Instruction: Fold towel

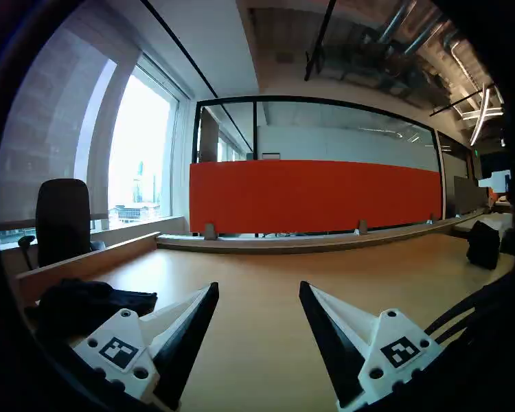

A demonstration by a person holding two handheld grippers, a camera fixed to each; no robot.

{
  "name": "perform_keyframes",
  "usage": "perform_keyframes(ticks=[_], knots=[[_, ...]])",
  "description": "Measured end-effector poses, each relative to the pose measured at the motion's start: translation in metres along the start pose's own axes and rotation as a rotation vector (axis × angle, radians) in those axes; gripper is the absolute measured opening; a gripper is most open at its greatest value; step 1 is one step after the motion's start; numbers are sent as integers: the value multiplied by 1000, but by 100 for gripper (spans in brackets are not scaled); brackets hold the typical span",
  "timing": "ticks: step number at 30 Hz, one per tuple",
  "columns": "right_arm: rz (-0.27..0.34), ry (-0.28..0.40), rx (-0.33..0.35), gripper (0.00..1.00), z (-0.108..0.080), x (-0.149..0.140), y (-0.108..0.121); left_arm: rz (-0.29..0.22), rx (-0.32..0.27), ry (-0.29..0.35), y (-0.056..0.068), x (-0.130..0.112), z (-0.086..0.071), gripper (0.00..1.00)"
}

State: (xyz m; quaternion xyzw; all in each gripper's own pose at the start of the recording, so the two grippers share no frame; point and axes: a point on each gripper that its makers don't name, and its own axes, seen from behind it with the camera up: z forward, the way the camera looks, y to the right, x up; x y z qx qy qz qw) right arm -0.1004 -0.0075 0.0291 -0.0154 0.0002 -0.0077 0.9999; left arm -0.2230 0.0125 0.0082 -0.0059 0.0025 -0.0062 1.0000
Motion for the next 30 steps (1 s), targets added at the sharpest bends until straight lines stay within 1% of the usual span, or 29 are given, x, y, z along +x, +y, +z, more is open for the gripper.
perform_keyframes(ticks=[5,9,16,21,27,30], knots=[[0,10,11,100,-4,-20,1,0,0,0,0,0,0,86],[-2,3,7,100,-5,-41,6,0,0,0,0,-1,0,86],[22,-7,1,100,-6,-71,15,0,0,0,0,-1,0,86],[53,-15,-1,100,-5,-87,20,0,0,1,0,-2,0,86],[62,-20,-1,100,-3,-101,26,0,0,1,1,-2,0,86],[68,-21,5,100,-3,-106,25,0,0,1,1,-2,0,86]])
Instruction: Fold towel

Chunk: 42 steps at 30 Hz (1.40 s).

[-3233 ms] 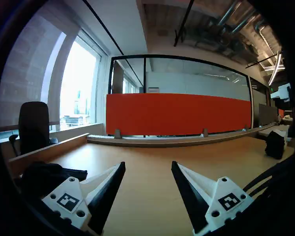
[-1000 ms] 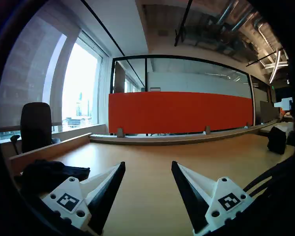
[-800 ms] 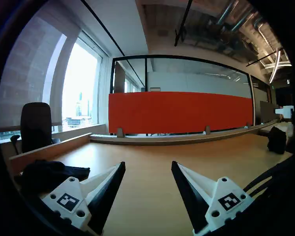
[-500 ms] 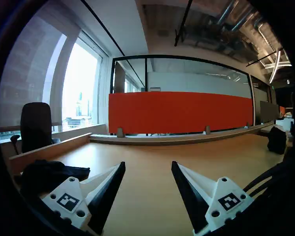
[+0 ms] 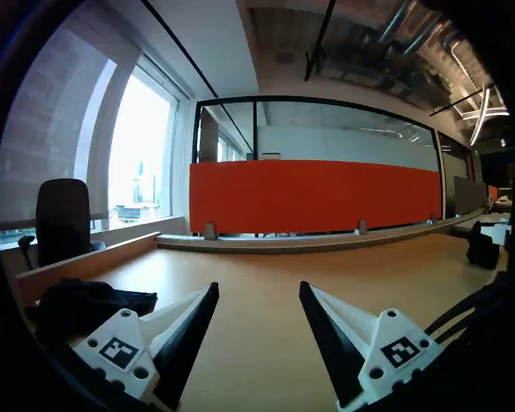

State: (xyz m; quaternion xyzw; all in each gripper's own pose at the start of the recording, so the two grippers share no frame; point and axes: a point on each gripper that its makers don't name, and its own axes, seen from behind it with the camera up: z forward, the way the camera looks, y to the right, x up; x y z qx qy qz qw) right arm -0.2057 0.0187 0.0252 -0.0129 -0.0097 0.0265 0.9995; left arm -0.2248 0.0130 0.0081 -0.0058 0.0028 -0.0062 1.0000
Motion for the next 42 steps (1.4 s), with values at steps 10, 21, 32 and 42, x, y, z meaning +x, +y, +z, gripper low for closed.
perform_keyframes(ticks=[10,21,32,42], knots=[[17,-6,9,100,0,-4,-1,0,0,0,0,-1,0,86],[14,10,15,100,-2,-5,-7,0,0,0,0,-1,0,86],[-11,27,19,100,-8,-1,-12,0,0,0,0,-2,0,86],[-16,28,16,100,-10,-1,-13,0,0,1,0,-2,0,86]])
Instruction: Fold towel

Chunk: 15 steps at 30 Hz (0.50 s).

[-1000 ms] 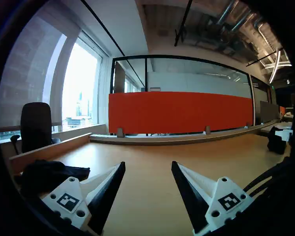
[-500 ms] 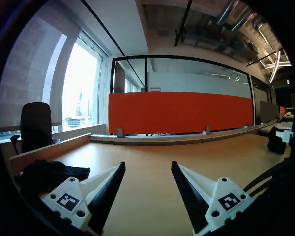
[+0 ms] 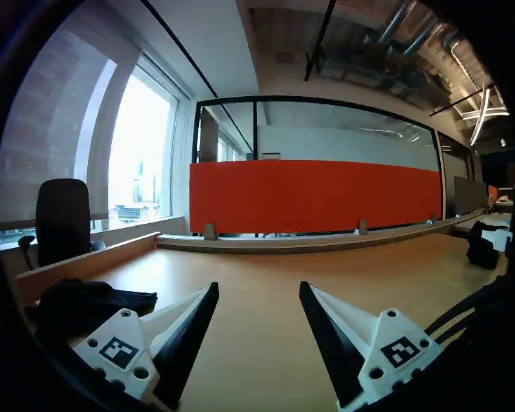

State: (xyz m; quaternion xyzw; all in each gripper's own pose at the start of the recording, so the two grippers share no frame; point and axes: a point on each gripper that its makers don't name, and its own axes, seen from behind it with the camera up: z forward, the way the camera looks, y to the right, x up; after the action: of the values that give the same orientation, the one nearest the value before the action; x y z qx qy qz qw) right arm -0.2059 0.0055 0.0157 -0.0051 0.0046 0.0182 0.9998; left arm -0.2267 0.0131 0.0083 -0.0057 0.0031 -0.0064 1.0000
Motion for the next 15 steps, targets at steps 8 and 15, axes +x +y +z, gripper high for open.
perform_keyframes(ticks=[8,15], knots=[[0,-1,0,100,0,-1,0,0,0,0,0,0,0,86],[0,-1,0,100,1,-2,0,0,0,0,0,1,0,86]])
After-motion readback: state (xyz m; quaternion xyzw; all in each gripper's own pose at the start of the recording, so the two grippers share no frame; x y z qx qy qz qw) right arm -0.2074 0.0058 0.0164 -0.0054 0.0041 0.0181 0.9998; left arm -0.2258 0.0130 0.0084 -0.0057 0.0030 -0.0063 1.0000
